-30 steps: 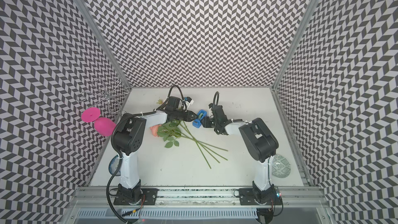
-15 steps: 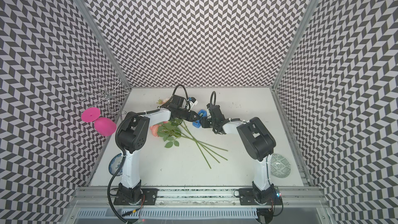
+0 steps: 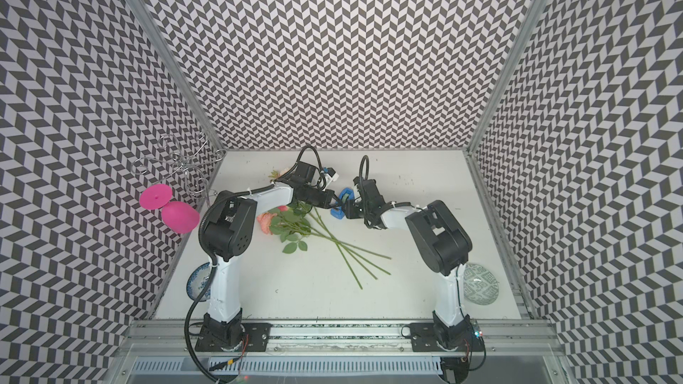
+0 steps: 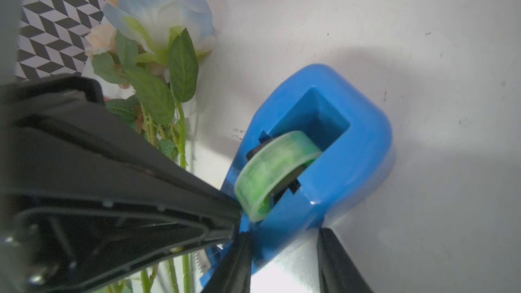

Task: Wrap bouquets with tape
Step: Pull the tape from the tape cutter.

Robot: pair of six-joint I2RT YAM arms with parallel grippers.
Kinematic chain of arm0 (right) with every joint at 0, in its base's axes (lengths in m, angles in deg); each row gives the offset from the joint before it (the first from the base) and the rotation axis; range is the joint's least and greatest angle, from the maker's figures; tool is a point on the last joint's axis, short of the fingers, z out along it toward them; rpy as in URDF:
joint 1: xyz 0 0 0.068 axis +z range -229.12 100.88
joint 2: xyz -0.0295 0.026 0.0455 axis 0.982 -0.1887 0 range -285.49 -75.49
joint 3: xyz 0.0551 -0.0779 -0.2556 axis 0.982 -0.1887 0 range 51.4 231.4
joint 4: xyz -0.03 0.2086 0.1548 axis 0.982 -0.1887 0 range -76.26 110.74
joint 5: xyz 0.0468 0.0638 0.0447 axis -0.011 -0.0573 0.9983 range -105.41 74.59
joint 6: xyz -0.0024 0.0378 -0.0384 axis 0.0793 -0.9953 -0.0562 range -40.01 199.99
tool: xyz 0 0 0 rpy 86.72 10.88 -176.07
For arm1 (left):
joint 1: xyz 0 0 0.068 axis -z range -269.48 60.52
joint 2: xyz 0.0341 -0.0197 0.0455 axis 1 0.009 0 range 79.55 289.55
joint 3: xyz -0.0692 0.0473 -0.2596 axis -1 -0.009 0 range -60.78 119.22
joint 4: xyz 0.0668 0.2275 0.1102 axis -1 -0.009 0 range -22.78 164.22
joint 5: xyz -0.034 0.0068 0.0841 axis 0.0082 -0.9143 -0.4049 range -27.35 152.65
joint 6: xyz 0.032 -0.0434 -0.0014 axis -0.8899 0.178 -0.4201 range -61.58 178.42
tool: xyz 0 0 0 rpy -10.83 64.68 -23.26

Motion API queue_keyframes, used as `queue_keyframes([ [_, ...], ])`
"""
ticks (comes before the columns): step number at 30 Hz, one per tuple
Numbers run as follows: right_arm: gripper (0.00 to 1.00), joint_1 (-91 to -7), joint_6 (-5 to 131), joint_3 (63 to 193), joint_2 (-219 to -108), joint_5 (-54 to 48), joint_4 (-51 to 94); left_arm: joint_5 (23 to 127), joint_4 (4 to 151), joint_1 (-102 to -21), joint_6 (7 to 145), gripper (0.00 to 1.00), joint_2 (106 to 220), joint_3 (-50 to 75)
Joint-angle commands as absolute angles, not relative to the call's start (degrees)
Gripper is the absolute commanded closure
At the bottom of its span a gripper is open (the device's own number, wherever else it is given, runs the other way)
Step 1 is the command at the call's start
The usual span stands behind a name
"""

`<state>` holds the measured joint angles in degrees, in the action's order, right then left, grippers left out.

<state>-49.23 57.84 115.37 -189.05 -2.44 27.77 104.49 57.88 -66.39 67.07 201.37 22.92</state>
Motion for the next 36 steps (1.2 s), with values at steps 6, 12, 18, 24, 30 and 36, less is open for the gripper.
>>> queue_keyframes([
  [6, 0.64, -49.06, 60.04, 115.88, -192.10, -8.29, 23.67, 113.03, 56.29, -67.57, 74.91, 1.00, 196.59, 21.39],
  [12, 0.65, -49.06, 60.23, 115.90, -192.39, -8.38, 23.65, 114.21, 56.94, -67.51, 78.27, 1.00, 192.33, 16.63],
  [18, 0.65, -49.02, 60.62, 115.65, -192.22, -8.82, 23.73, 116.59, 62.06, -67.43, 83.45, 1.00, 187.69, 9.96],
  [24, 0.65, -48.95, 60.70, 115.52, -192.36, -7.99, 24.09, 114.60, 62.21, -66.82, 84.20, 1.00, 184.48, 7.97],
  [30, 0.65, -49.06, 61.29, 115.38, -191.90, -6.93, 24.41, 108.61, 67.73, -70.26, 81.38, 0.67, 182.31, 3.97],
  [36, 0.65, -49.07, 61.83, 115.15, -192.03, -6.56, 24.62, 103.14, 77.37, -69.02, 77.48, 0.39, 180.36, -0.68],
])
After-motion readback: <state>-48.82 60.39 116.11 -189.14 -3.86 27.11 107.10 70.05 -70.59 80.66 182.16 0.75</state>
